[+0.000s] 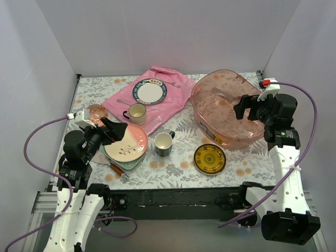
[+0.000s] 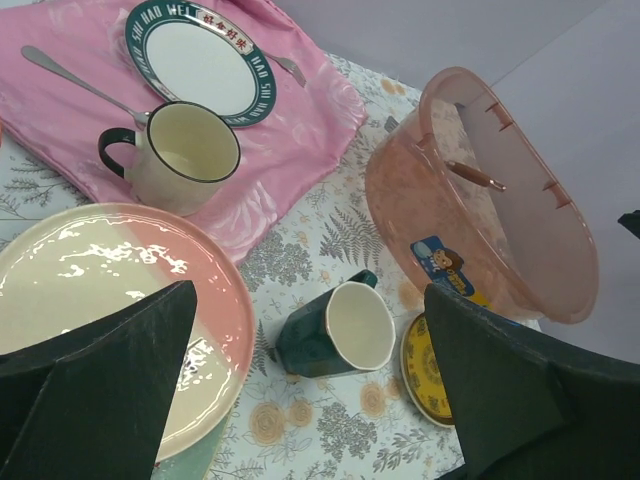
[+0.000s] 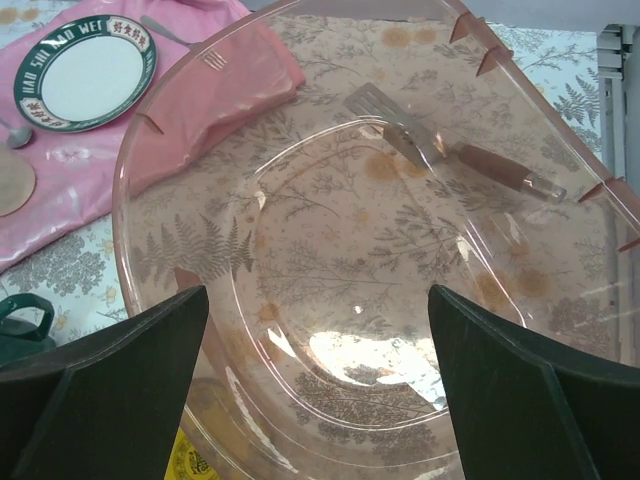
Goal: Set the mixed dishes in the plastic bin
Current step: Pick up the plate at the center of the board.
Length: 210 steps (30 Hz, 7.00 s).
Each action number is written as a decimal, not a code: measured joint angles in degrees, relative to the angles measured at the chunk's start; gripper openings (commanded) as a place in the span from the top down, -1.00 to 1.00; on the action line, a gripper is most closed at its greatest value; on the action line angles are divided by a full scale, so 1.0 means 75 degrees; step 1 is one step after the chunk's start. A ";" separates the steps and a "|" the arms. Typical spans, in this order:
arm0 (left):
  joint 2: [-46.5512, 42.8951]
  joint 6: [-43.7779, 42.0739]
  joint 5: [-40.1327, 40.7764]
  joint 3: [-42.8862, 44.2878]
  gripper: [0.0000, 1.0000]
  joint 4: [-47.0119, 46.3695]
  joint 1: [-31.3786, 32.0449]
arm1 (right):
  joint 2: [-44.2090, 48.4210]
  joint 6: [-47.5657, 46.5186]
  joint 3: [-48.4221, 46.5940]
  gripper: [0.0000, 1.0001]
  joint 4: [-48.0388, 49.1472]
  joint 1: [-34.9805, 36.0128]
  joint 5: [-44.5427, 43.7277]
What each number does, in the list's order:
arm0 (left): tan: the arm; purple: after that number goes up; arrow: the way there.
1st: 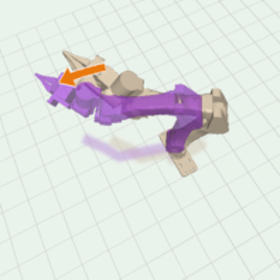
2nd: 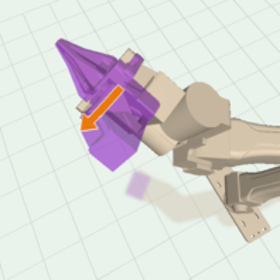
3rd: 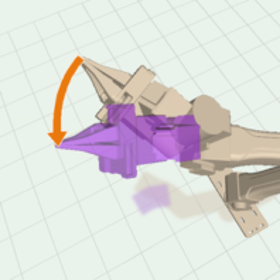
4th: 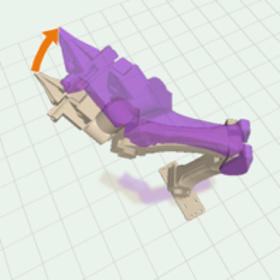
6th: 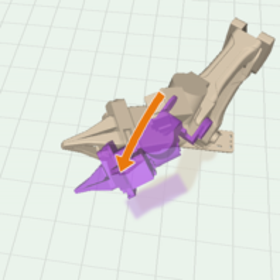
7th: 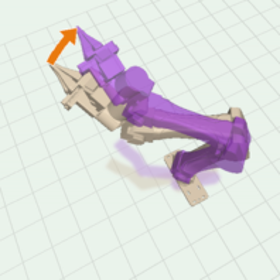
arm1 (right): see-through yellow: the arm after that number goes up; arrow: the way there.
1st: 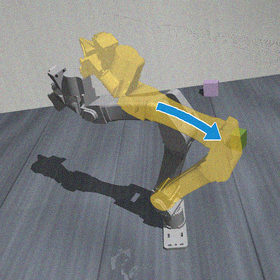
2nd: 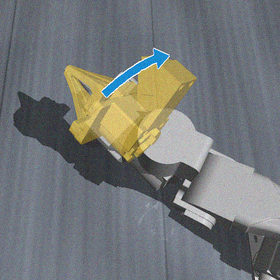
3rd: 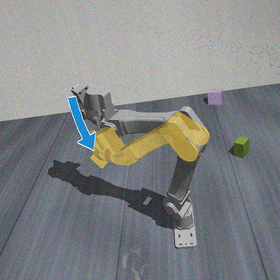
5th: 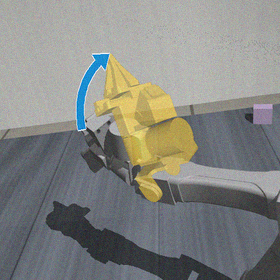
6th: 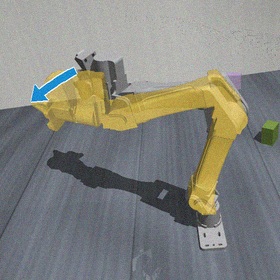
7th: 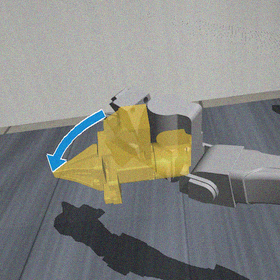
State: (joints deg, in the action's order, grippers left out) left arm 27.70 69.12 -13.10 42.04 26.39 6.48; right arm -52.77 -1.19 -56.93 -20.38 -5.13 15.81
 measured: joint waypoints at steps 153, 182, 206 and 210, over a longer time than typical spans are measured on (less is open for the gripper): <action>0.3803 -0.0111 -0.1099 -0.0807 1.00 0.0262 -0.2608 | -0.1530 -0.4913 0.0988 -0.95 -0.0851 0.2069 0.6706; 0.3576 0.0796 -0.1740 -0.0877 1.00 0.0481 -0.2903 | -0.6886 -0.5289 -0.1827 -0.68 0.2996 1.0713 -0.4025; 0.3290 0.1017 -0.1702 -0.0901 1.00 0.0513 -0.3150 | -0.7793 -0.5829 -0.1754 0.97 0.5179 1.1036 -0.5668; 0.3188 0.1026 -0.1661 -0.0836 1.00 0.0641 -0.3165 | -0.7775 -0.5878 -0.1737 0.97 0.5278 1.1095 -0.5820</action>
State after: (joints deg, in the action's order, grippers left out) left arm 51.62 76.82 -25.56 35.77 31.20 -17.26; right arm -111.09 -45.28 -69.95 19.20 78.08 -27.83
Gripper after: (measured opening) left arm 0.107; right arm 0.253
